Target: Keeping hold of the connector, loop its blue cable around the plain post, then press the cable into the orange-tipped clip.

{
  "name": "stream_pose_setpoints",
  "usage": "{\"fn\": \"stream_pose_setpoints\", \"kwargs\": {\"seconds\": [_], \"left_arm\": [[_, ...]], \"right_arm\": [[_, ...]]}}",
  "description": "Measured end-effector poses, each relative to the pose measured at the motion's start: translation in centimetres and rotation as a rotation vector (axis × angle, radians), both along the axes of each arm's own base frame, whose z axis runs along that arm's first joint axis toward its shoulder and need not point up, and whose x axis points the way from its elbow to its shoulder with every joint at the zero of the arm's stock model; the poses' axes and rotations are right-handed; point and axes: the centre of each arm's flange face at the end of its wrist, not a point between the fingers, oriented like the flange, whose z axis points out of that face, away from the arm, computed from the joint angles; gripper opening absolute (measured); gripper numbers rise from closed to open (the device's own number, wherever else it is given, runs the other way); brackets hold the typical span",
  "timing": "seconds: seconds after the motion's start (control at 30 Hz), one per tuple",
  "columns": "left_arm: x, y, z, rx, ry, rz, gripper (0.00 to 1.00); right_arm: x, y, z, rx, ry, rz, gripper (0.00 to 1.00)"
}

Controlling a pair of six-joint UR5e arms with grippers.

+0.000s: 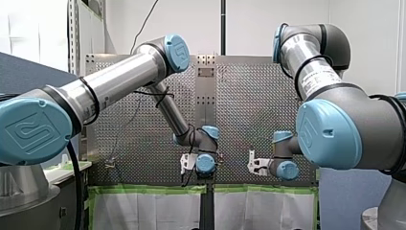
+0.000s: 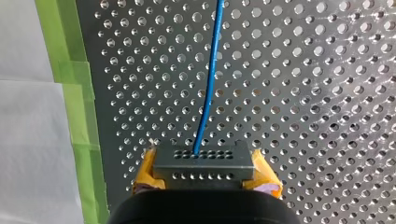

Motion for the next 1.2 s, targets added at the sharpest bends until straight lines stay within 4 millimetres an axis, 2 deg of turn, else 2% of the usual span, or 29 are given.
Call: {"fn": "stream_pose_setpoints", "kwargs": {"seconds": [0.23, 0.5, 0.87, 1.2], "left_arm": [[1.0, 0.1, 0.4, -0.004, -0.001, -0.015, 0.00], [2.9, -0.3, 1.7, -0.009, 0.003, -0.036, 0.00], [5.8, -1.0, 4.3, 0.000, 0.003, -0.038, 0.00], [7.4, -0.4, 5.3, 0.020, 0.004, -0.022, 0.00]], "right_arm": [[0.1, -0.3, 0.1, -0.003, -0.003, 0.000, 0.00], [0.3, -1.0, 0.5, -0.007, -0.011, -0.002, 0.00], [1.0, -3.6, 2.0, -0.025, -0.019, 0.000, 0.00], [1.6, -5.7, 3.3, -0.041, -0.024, 0.004, 0.00]]}}
